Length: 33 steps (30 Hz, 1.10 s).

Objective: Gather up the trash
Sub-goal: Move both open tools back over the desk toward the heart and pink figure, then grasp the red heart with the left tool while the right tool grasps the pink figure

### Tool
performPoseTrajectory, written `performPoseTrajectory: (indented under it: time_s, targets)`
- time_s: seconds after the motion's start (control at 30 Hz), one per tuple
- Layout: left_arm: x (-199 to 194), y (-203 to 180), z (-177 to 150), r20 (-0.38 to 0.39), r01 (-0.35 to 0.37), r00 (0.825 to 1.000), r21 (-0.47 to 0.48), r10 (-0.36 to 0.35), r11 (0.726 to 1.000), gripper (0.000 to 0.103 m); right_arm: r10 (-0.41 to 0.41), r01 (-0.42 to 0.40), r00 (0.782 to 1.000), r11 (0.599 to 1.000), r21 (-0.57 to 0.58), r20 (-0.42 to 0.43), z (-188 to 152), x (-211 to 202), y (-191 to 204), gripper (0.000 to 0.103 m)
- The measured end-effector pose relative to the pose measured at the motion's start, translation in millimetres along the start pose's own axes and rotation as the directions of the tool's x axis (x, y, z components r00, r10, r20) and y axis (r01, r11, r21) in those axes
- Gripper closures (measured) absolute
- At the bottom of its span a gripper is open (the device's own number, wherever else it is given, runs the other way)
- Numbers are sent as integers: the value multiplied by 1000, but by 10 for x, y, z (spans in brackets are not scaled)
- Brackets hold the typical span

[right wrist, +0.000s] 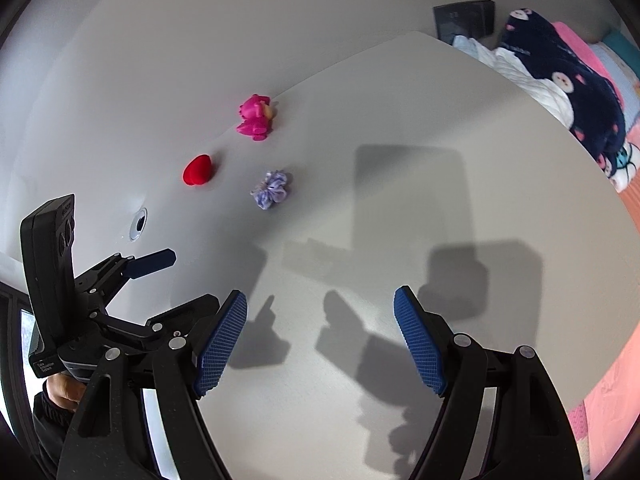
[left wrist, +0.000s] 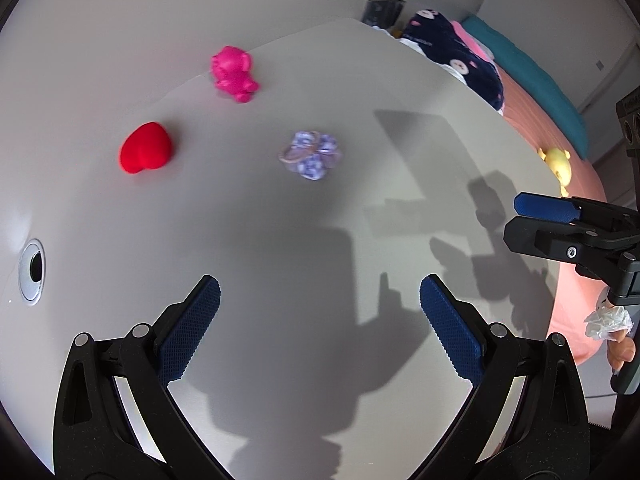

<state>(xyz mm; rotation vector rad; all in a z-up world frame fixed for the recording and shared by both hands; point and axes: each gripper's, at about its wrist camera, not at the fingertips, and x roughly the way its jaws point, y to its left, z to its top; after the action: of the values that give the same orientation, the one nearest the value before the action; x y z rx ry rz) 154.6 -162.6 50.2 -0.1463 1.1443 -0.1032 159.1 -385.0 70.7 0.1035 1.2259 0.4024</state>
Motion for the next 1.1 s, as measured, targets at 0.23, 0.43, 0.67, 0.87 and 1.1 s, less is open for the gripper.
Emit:
performPoseTrajectory:
  time_s: [0.23,0.43,0.67,0.87,1.1]
  targets:
    - [2,314,110,18,-23,1000,-49,24,999,6,10,-11,1000,999,-38,-22,265,225,182,26]
    - [53,571,274,34,-40,998,-103,44,994,6,16,-19,999,997,-68,-42,525,440,314,26]
    - [161,833,439,34,-57,998,-125,62,990,6,26,-34,997,994,-105,-70,821,713,487,26]
    - [251,1029,566,58,-92,993,-164,103,982,6,11,-24,996,990,-142,-90,1070,991,602,26]
    - [340,1168,764,80,-95,990,-201,113,975,9,-4,-11,995,986,-164,-95,1373,1244,652,26]
